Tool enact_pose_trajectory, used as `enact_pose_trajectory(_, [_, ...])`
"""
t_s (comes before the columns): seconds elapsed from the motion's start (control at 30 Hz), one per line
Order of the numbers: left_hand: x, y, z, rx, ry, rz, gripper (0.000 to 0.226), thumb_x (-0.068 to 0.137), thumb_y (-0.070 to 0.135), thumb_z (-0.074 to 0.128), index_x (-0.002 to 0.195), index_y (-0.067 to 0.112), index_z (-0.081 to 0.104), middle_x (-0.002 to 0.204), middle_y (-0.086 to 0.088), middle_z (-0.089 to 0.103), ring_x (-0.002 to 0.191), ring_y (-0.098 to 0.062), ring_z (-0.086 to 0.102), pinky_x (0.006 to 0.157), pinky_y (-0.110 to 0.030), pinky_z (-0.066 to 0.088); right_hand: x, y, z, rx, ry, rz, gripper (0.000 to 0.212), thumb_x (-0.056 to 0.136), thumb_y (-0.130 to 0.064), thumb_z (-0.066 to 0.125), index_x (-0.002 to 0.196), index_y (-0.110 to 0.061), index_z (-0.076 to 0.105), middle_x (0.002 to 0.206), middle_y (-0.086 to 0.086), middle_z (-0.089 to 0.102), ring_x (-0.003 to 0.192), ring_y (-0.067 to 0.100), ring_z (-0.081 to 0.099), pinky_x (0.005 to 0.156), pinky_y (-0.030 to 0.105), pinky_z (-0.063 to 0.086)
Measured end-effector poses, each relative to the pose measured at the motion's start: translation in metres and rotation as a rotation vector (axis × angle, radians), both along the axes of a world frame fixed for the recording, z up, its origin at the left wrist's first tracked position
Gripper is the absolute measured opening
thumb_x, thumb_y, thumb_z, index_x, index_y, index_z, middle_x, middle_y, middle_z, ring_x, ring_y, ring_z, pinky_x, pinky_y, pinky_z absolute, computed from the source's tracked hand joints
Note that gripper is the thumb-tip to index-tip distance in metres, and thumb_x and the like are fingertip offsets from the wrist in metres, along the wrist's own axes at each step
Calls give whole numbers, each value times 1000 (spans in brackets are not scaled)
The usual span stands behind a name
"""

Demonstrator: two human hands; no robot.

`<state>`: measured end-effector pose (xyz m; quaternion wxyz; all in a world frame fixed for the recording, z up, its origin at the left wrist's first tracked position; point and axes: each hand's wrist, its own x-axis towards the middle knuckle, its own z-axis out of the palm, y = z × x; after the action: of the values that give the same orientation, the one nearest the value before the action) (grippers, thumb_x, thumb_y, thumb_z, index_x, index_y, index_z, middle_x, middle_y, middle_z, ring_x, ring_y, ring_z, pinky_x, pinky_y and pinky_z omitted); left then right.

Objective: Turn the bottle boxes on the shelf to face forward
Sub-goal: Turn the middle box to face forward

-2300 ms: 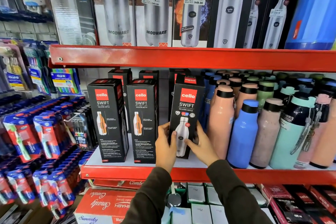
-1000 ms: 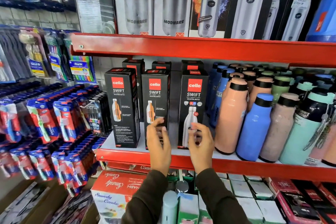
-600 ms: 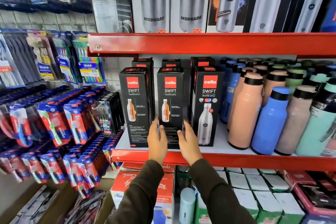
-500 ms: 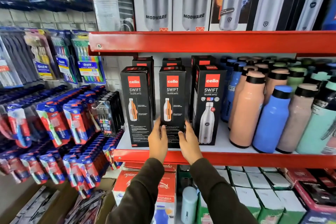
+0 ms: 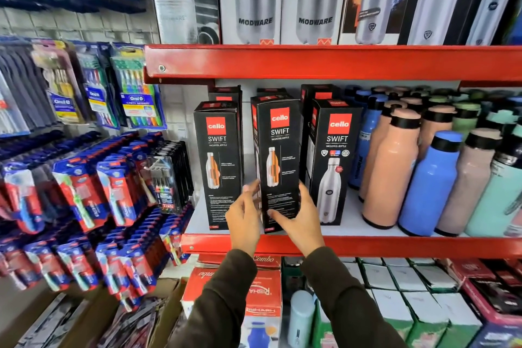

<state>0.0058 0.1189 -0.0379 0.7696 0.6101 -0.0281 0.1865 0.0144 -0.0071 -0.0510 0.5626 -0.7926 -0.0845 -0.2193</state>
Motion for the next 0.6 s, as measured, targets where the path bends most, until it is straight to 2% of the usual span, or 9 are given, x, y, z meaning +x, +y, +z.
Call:
enact_pose_trajectory(0.07, [1, -1, 0, -23, -2, 5, 41, 105, 41, 37, 117, 25, 73, 121, -2, 73, 118, -20, 68, 104, -51, 52, 1, 1, 3, 22, -4, -2, 85, 65, -31, 89, 135, -36, 41, 126, -11, 61, 119, 2, 57, 101, 32, 50])
enact_pose_trajectory(0.2, [0, -6, -3, -46, -29, 31, 43, 103, 46, 40, 115, 24, 75, 119, 3, 75, 115, -21, 69, 99, -52, 55, 3, 1, 7, 41, -15, -35, 90, 60, -37, 91, 134, -33, 40, 124, -12, 61, 118, 4, 58, 100, 33, 52])
enact_pose_trajectory(0.33, [-2, -9, -6, -23, -68, 57, 38, 104, 38, 41, 118, 24, 73, 117, 3, 75, 113, -16, 69, 99, -45, 56, 4, -2, 11, 10, -23, -81, 88, 56, -37, 90, 130, -36, 42, 120, -14, 63, 113, 2, 59, 95, 24, 51])
enact_pose_trajectory(0.47, [8, -11, -8, 273, -128, 159, 38, 106, 19, 38, 142, 14, 52, 147, -5, 53, 138, -12, 46, 119, -36, 35, 2, -6, 16, 2, -25, -56, 89, 55, -42, 87, 131, -39, 41, 118, -21, 61, 110, -10, 55, 83, 3, 42])
enact_pose_trajectory(0.53, [14, -13, -8, 363, -103, 147, 45, 107, 16, 36, 151, 12, 37, 156, -5, 41, 143, -8, 33, 120, -25, 25, 2, -7, 17, 10, -21, -24, 92, 57, -43, 85, 136, -40, 38, 122, -23, 59, 113, -12, 54, 82, -2, 41])
enact_pose_trajectory(0.6, [17, -12, -10, 383, -104, 128, 48, 106, 15, 36, 154, 12, 30, 158, -3, 38, 143, -5, 30, 117, -19, 23, 3, -7, 19, 19, -21, 6, 94, 61, -39, 84, 140, -40, 34, 129, -20, 56, 119, -12, 51, 89, 0, 41])
